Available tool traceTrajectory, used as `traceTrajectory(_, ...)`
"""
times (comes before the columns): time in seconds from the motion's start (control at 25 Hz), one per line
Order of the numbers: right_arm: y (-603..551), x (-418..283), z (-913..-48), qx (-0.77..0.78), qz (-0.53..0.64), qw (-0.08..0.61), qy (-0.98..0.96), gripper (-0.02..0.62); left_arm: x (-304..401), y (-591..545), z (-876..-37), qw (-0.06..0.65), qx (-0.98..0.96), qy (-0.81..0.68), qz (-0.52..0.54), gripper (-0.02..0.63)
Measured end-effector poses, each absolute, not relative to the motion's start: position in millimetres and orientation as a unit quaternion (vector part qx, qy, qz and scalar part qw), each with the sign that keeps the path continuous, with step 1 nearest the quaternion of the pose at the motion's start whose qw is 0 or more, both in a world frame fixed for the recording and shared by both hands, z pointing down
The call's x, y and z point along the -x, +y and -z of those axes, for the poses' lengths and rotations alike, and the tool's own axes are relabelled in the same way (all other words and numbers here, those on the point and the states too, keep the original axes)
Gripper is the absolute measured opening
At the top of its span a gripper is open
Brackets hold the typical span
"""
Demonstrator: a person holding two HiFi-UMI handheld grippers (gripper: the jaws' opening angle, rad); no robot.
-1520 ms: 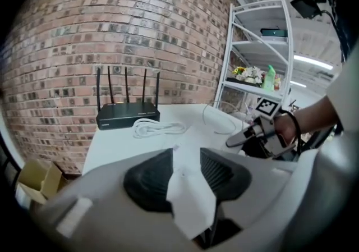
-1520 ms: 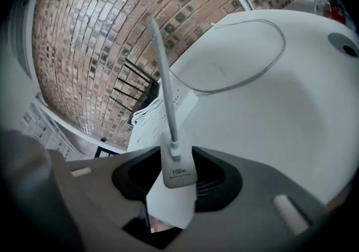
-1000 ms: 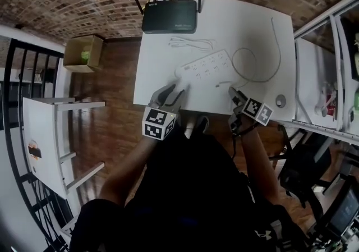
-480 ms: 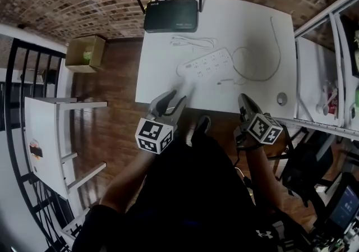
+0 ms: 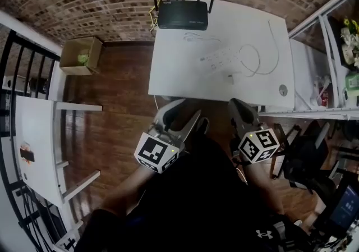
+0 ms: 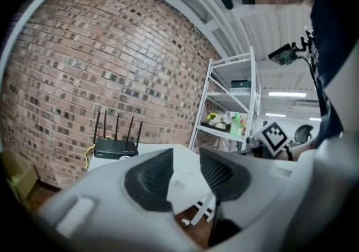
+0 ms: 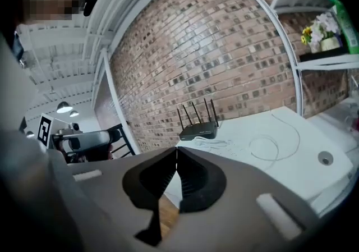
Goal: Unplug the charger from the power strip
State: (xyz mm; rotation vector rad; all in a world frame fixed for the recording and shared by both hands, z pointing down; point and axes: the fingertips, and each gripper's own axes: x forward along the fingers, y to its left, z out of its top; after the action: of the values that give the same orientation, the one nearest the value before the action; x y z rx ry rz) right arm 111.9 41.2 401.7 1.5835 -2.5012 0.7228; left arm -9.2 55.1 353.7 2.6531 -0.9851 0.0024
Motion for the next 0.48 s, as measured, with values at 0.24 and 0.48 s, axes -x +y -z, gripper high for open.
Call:
traceTrajectory(0.24, 98.6, -63.0, -384.0, -0.560, -0.202, 0.062, -0.801, 0.011, 79.4, 111.7, -351.6, 0.182, -0.921, -0.342, 0.032, 0.141)
traceTrajectory(0.48, 142.9, -39.2, -378.2, -0.577, -0.190, 0.075, -0.791, 0.011, 103.1, 153.0, -359.6, 0.199, -0.922, -0.330, 0.028, 0.137)
